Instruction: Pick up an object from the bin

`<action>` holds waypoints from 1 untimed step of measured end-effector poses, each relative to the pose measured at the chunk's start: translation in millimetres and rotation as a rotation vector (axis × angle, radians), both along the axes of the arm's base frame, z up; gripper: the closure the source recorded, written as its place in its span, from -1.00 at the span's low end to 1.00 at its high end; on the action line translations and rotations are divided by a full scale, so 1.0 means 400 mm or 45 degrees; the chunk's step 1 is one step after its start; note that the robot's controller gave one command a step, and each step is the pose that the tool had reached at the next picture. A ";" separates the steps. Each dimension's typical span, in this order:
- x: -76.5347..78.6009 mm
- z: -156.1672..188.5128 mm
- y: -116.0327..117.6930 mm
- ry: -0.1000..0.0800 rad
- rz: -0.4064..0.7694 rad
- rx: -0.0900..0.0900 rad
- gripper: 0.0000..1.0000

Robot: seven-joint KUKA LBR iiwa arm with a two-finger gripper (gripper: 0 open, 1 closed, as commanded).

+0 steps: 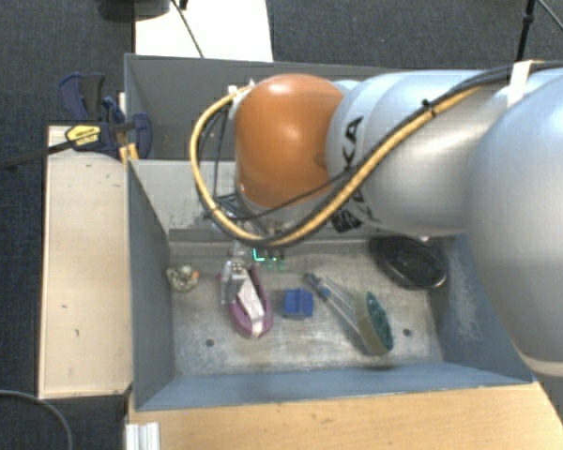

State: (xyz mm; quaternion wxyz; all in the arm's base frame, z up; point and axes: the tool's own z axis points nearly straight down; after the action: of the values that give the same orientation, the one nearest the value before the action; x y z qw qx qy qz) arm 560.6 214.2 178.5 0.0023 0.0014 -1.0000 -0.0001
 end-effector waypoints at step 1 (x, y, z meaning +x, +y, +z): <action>-0.011 -0.221 -0.178 -0.018 0.288 0.008 -1.00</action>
Offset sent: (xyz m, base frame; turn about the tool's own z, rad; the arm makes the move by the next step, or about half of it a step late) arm -0.0090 -0.0852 -0.1085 -0.2320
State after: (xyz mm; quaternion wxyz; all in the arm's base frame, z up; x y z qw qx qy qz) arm 556.3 143.1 90.0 -0.0047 0.1141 -0.9934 -0.0031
